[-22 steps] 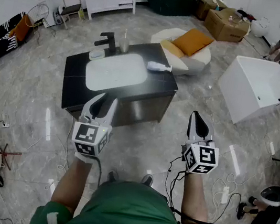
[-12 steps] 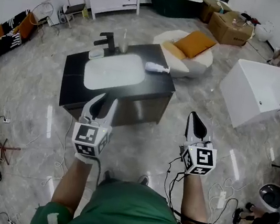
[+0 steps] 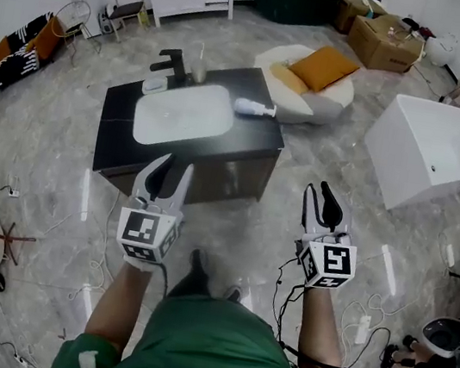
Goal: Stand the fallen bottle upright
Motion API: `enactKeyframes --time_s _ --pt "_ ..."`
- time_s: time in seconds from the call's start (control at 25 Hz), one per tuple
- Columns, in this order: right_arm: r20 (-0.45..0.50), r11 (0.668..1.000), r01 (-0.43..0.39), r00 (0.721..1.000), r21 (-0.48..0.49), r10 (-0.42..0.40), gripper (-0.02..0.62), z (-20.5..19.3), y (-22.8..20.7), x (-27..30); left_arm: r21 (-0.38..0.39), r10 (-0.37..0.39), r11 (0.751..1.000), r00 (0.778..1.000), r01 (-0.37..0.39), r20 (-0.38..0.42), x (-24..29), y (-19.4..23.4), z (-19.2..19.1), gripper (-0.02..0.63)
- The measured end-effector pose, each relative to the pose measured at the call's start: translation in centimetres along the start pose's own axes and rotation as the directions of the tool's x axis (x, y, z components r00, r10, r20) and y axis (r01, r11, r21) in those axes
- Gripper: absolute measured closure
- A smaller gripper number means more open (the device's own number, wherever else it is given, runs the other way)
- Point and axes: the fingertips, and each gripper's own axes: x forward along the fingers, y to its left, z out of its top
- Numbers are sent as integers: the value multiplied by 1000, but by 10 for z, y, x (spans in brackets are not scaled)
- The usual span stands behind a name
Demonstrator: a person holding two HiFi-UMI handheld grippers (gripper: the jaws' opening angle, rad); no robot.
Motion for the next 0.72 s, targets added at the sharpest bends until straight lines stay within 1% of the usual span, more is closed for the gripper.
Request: enactKeyframes --time_s 0.12,0.32,0.52,0.72 --pt "-15 1000 7 1000 -2 -7 500 -6 -9 12 19 -21 1000 1000 21 -1 23 0 0 456" --pt "-45 999 49 998 -17 -50 500 -12 -29 46 3 -59 998 998 59 -25 73 14 -16 445" --pt "-62 994 102 993 -36 -104 502 -11 -51 94 14 -97 995 995 97 -39 133 41 -28 440" --pt "-97 991 129 986 -45 -133 500 -18 -54 153 14 -125 992 990 126 -62 185 78 -42 437"
